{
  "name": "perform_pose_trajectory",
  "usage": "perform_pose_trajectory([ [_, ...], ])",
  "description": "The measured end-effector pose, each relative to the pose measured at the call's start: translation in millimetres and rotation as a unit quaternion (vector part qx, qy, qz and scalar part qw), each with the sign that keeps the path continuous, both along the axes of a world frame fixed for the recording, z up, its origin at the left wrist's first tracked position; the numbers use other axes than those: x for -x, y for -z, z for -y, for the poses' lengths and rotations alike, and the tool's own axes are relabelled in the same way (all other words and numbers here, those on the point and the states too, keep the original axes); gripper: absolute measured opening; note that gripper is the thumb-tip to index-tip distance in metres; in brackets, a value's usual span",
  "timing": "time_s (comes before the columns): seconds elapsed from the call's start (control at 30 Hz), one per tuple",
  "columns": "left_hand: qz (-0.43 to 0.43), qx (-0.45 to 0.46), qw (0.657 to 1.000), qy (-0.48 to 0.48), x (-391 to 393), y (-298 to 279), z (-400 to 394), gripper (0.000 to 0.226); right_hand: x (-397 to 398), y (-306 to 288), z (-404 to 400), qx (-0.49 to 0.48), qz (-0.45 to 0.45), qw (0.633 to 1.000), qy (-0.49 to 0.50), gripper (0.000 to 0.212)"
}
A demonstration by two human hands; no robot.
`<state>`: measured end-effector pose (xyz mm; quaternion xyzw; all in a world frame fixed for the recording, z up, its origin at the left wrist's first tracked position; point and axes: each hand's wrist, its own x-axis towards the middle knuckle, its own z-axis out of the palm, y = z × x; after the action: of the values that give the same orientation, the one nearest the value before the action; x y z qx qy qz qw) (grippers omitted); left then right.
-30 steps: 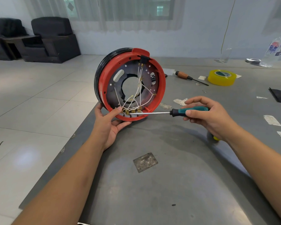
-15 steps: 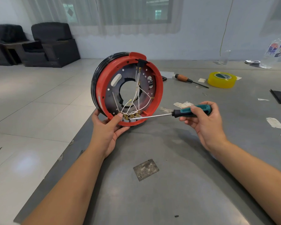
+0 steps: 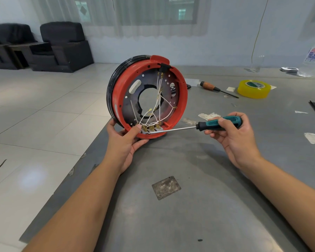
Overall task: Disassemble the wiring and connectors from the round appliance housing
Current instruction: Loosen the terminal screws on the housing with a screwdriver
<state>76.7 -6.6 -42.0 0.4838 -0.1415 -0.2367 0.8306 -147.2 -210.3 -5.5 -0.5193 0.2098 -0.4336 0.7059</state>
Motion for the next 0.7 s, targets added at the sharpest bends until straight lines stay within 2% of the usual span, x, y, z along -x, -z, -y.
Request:
perform_pose_trajectory([
  [0.17, -0.003, -0.004, 1.0, -0.005, -0.3, 0.7, 1.1, 0.065, 0.5, -1.5, 1.0, 0.006, 0.007, 1.0, 0.002, 0.021],
  [0.5, -0.017, -0.004, 1.0, -0.008, -2.0, 0.8, 2.0, 0.073, 3.7, -5.7, -0.9, 0.002, -0.005, 1.0, -0.009, 0.021],
  [0.7, -0.012, -0.004, 1.0, -0.018, -0.8, 0.3, 2.4, 0.074, 9.9, -14.1, -0.4, 0.024, -0.009, 0.998, -0.058, 0.021],
])
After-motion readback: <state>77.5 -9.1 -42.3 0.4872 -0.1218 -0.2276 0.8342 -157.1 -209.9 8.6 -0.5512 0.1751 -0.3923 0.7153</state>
